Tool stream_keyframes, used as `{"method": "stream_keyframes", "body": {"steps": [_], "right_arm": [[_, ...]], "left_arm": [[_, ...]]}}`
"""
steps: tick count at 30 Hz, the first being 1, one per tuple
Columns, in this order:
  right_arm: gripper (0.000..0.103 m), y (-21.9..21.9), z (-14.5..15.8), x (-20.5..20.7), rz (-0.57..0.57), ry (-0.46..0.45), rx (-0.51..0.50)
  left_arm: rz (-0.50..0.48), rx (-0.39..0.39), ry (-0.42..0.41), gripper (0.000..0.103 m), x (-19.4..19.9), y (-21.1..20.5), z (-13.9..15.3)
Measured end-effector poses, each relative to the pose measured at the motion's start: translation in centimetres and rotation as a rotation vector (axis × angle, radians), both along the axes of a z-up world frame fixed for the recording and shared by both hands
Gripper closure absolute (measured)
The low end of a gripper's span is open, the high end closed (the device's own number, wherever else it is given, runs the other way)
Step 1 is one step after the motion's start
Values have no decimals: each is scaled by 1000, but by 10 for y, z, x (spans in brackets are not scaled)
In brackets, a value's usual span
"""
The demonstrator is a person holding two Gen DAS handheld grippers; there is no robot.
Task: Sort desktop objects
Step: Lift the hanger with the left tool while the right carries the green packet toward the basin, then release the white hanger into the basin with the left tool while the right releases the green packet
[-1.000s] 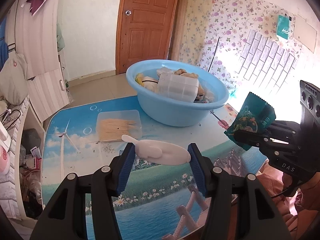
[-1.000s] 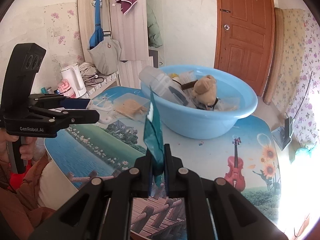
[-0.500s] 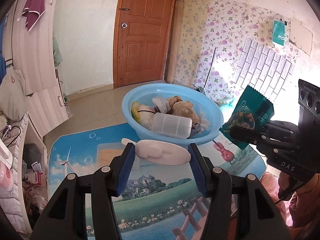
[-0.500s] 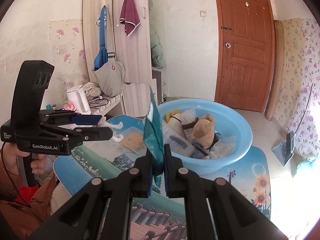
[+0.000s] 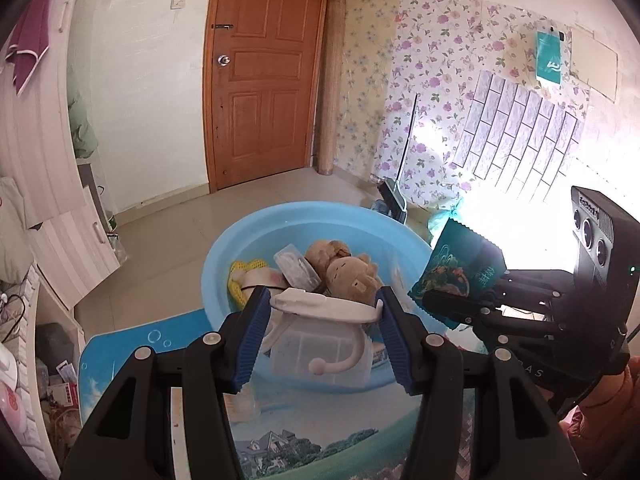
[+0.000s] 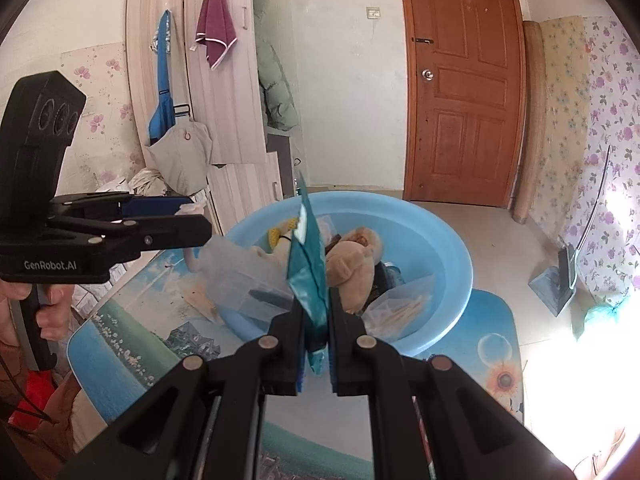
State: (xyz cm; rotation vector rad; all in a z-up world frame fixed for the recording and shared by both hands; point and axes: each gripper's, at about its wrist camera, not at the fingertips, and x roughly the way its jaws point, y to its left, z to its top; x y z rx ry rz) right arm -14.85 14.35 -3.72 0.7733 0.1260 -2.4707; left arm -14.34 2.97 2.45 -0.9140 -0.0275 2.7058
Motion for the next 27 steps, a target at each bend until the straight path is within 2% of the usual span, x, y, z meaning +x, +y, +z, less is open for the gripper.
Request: {"method": "stream_keyframes", "body": {"steps": [9,10,15,17,19,27], "right_arm": [[94,-4,-11,-40,-32,-27,33],[94,-5,-12,-43,-35,-29,39],[93,-6,-15,-49,-48,-50,54],[82,-4,-15,-48,-60,-53,51],[75,0,-14,-47,-80,-52,42],[74,-3,-13,-28,-88,-62,59]], "left_arm": [[-50,-17,-4,48,-34,22,-10],[-56,-17,-5,46,-36,24,-10],[-80,-21,-8,22,-35,29,-14],[-81,-18,-6,17,-30,26,-14],[-74,-5,-7,15,-24,21,-13],[-30,48,-15,10,6,-3,-15]]}}
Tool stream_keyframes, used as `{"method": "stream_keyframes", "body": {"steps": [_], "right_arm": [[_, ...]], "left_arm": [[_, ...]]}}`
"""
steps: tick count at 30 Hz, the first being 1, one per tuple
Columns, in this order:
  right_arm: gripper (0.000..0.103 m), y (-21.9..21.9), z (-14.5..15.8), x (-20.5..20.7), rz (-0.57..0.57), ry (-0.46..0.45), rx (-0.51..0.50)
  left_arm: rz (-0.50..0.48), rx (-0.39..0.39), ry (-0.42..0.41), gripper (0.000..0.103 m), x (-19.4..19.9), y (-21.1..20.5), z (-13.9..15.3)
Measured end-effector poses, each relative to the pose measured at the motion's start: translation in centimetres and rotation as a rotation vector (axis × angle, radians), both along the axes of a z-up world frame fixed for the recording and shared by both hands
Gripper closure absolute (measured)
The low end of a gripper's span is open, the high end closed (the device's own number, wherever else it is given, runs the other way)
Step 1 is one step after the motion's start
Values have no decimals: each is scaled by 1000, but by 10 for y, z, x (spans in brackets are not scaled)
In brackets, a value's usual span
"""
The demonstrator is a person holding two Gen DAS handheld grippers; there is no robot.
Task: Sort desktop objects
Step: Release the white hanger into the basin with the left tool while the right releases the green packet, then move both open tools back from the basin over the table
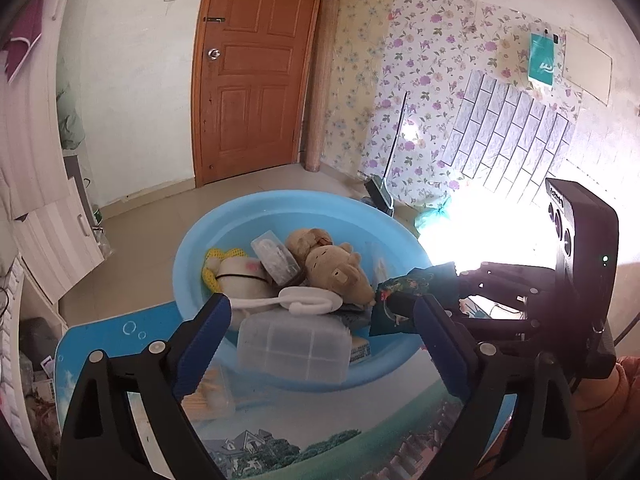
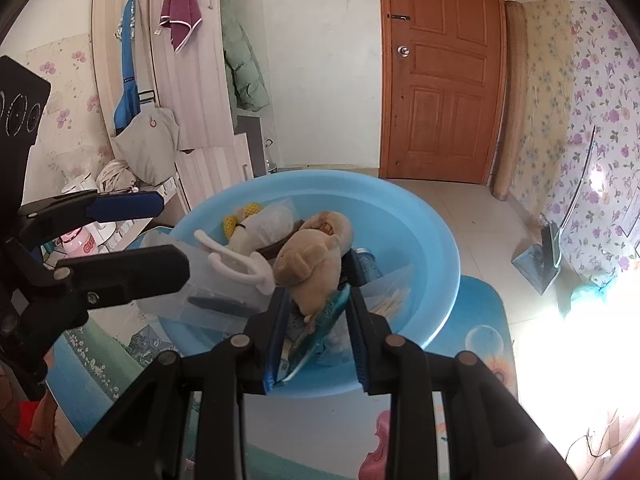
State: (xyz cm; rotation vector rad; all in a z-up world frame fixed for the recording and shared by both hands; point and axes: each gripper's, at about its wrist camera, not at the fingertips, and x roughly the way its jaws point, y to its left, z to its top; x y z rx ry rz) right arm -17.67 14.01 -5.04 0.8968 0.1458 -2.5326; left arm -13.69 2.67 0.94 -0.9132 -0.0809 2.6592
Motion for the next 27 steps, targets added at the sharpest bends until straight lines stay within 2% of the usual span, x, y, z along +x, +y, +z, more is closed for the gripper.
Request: {"method": "stream_keyframes", "body": {"steps": [13,22,27], "right_arm": [[64,-1,-2,24,-59,-22,-24],[64,2,-4,34,-64,-19,-23],[64,6,-6,38,-64,-19,-23]], "left_arm": [[109,20,-45,8,56,-54,-24],[174,15,-126,8,70,-77,-57],[188,15,-150,8,75,-82,-66]]}}
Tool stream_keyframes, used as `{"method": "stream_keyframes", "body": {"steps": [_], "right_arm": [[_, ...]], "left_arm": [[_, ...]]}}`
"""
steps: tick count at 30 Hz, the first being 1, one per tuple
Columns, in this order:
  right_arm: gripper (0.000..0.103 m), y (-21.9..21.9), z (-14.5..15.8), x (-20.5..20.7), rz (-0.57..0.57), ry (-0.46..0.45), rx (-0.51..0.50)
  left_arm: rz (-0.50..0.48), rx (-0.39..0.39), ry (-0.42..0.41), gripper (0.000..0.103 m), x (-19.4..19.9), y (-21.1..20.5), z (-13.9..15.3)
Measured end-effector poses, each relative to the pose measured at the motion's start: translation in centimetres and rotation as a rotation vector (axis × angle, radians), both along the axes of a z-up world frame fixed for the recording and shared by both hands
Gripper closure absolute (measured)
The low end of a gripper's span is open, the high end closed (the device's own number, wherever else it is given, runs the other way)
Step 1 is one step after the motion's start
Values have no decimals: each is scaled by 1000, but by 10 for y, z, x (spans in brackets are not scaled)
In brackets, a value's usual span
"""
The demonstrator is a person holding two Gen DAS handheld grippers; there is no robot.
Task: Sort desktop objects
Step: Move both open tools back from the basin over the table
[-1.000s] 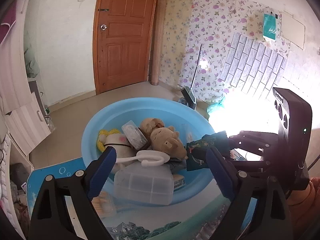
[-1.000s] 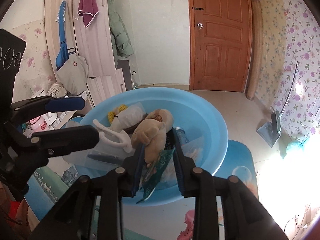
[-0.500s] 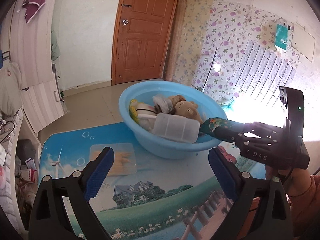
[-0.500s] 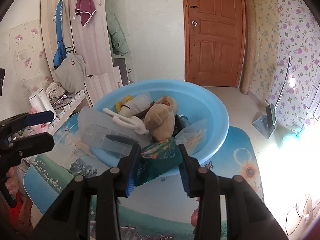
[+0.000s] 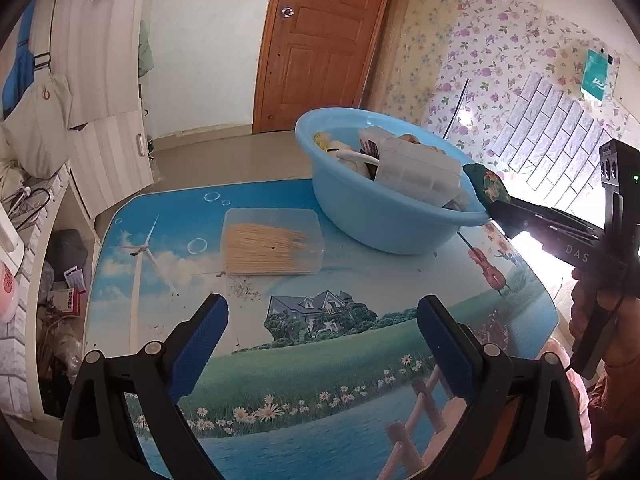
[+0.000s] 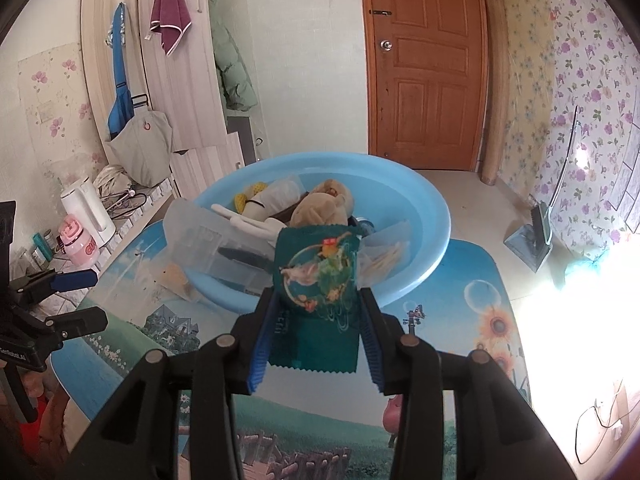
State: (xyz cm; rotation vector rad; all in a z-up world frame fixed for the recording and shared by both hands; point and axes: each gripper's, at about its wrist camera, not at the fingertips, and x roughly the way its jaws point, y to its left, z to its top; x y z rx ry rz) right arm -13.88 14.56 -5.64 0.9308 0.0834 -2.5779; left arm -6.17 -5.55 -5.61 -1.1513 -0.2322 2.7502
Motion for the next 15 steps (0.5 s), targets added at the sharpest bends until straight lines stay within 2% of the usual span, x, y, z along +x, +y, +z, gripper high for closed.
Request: {"method": "stream_keyframes", "body": {"steps": [10,13,15], "right_arm": [[64,-13,-1,-12,-9,56,57],[64,-13,0,-21,-66,85,94],[64,-8,5,-23,-100,91,73]], "left_arm": [[7,-4,4,8,2,-7,1],[21,-1,-3,8,4,-13,-2],[33,1,-13,8,6,-18,-6]]}}
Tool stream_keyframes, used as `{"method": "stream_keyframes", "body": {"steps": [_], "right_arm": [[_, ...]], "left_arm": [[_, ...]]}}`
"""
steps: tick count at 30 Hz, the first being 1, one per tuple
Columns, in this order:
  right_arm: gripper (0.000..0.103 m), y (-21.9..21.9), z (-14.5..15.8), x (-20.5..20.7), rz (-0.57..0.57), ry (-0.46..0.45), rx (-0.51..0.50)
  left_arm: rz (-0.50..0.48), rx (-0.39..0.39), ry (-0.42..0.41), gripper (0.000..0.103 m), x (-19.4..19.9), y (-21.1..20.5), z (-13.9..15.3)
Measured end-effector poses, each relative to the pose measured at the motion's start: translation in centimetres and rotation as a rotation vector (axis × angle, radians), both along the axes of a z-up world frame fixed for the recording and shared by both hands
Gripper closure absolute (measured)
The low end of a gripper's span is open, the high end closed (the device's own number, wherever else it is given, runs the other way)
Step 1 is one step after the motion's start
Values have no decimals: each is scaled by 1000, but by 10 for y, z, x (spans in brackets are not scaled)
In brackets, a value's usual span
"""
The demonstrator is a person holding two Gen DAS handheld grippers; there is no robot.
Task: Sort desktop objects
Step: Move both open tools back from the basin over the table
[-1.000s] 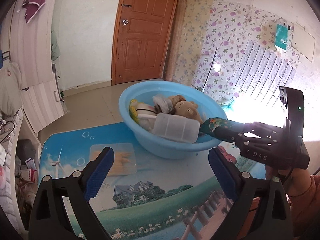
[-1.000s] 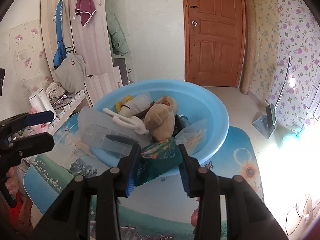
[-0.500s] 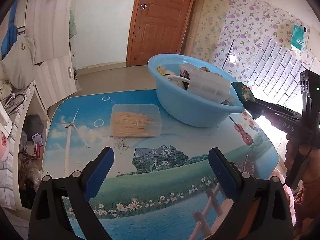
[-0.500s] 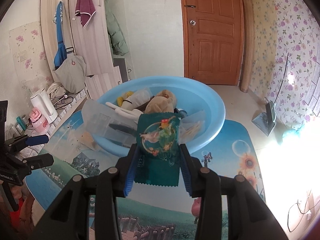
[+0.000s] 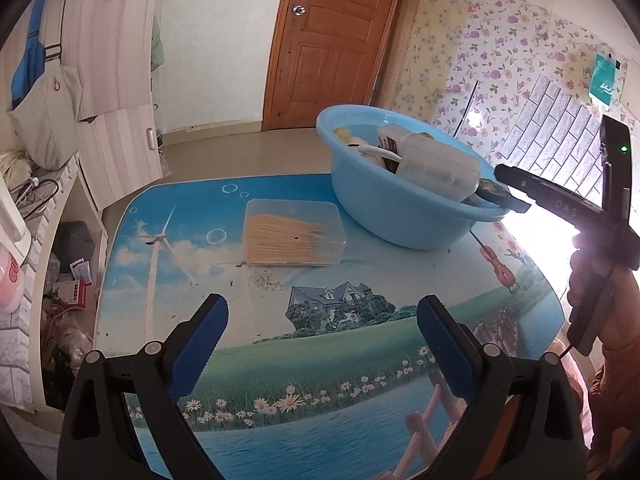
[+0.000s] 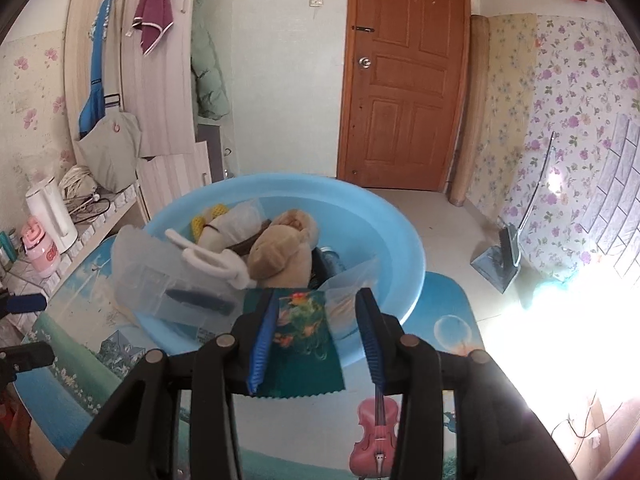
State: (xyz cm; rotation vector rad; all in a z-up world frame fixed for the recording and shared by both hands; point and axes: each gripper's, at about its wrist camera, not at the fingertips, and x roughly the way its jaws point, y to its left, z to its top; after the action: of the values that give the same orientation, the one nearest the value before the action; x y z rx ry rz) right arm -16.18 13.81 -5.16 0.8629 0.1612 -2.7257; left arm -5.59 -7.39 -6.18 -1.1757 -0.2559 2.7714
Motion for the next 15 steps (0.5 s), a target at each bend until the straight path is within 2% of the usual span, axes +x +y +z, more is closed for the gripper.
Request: {"method": "stream_keyframes", "body": {"steps": [3,9,15], "right_arm": [[64,9,8,8,13,9,-67],[64,5,16,41,80,36,-78],[64,-1,7,65,134,-3,-80]], "left_arm": [[24,8,-23,7,0,-10,-10],[55,13,-56,8,3,-24,-26],[86,18,-92,8,7,-39,-40]]}}
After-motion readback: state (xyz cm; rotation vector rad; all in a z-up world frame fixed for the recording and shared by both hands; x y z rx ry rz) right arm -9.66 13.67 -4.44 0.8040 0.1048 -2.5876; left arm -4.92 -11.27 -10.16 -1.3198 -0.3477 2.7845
